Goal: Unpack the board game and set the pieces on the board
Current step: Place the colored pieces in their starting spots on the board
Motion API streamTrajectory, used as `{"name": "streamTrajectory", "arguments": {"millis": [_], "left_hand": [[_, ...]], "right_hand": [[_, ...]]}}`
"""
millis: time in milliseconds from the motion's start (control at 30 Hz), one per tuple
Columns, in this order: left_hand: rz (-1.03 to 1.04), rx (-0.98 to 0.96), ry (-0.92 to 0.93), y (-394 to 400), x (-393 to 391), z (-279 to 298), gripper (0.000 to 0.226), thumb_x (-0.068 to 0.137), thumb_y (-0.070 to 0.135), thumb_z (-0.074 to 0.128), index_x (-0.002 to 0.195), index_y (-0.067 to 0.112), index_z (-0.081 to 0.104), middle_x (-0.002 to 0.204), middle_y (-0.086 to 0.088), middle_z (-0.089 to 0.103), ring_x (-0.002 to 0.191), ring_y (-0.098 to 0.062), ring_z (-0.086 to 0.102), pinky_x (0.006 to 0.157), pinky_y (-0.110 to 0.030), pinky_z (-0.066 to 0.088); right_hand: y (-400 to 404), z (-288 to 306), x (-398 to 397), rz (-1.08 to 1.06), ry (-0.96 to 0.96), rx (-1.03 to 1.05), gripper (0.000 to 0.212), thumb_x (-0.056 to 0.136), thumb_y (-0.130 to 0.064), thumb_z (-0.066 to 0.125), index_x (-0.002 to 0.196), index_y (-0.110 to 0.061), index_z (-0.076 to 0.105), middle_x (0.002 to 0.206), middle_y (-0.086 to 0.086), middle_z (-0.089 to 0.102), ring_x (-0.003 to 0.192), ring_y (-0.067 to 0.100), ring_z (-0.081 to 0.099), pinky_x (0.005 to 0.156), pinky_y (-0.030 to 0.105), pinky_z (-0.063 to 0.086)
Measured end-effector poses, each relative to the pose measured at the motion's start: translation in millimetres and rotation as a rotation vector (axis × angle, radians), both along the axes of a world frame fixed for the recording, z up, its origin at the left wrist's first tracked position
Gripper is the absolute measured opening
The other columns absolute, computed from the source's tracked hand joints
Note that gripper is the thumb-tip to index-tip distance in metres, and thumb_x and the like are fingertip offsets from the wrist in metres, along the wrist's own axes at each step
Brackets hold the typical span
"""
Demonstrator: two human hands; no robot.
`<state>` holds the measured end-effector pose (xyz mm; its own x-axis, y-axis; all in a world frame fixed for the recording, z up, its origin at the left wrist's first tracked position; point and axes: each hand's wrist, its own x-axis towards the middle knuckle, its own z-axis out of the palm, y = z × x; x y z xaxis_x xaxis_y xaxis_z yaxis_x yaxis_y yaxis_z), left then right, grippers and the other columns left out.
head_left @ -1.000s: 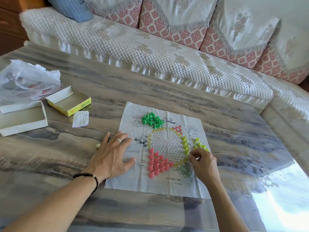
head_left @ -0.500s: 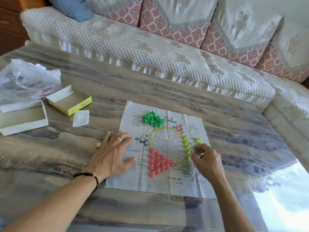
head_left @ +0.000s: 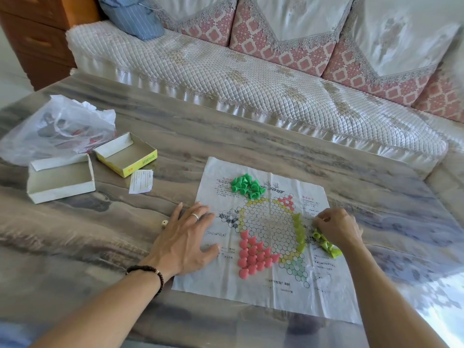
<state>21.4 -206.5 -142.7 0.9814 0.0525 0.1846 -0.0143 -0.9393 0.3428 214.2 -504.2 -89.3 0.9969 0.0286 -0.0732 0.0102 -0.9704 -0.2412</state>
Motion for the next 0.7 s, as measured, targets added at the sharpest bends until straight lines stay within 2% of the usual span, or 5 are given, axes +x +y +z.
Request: {"name": "streamTrajectory", "arguments": {"millis": [200,300,400,500,700], "left_hand": [[0.000,-0.022,-0.019,-0.6,-0.2,0.3,0.071,0.080,0.058,0.046,0.138,0.018,0.043,0.149,0.003,0.035,0.144,-0.013,0.020,0.120,-0.044,0.004],[0.004,-0.006,-0.006,-0.4,0.2,0.3,0.071,0.081,0.059,0.047,0.140,0.020,0.040,0.151,0.004,0.031,0.144,-0.011,0.016,0.120,-0.043,0.002],[0.002,-0.005,-0.005,-0.2,0.4,0.4,0.073,0.081,0.060,0.046,0.141,0.019,0.041,0.151,0.002,0.033,0.144,-0.012,0.018,0.120,-0.043,0.004],[0.001,-0.008,-0.013,0.0,-0.1,0.2,0.074,0.079,0.061,0.046,0.140,0.018,0.043,0.150,0.001,0.035,0.144,-0.014,0.021,0.120,-0.044,0.005],[0.002,-0.003,-0.016,-0.3,0.1,0.4,0.073,0.079,0.060,0.046,0.139,0.019,0.044,0.149,0.001,0.036,0.143,-0.014,0.023,0.119,-0.044,0.006]], "right_hand": [[13.4,8.5,2.3,0.019,-0.063,0.179,0.011,0.087,-0.023,0.056,0.091,-0.028,0.065,0.083,-0.007,0.064,0.084,0.023,0.060,0.092,0.049,0.044],[11.7,15.4,-0.2,0.094,-0.083,0.287,0.010,0.089,-0.019,0.053,0.095,-0.023,0.060,0.081,-0.001,0.069,0.070,0.020,0.065,0.070,0.038,0.053],[7.8,19.9,-5.0,0.177,-0.098,0.270,0.014,0.087,-0.016,0.060,0.100,-0.019,0.055,0.074,-0.001,0.064,0.063,0.014,0.060,0.054,0.027,0.042],[5.0,21.3,-7.4,0.178,-0.101,0.194,0.015,0.082,-0.016,0.068,0.095,-0.016,0.061,0.072,-0.005,0.064,0.070,0.015,0.060,0.064,0.028,0.043],[8.1,14.2,-7.7,0.316,-0.025,0.005,0.019,0.085,-0.010,0.059,0.095,-0.015,0.074,0.093,0.002,0.073,0.086,0.022,0.066,0.080,0.041,0.055]]}}
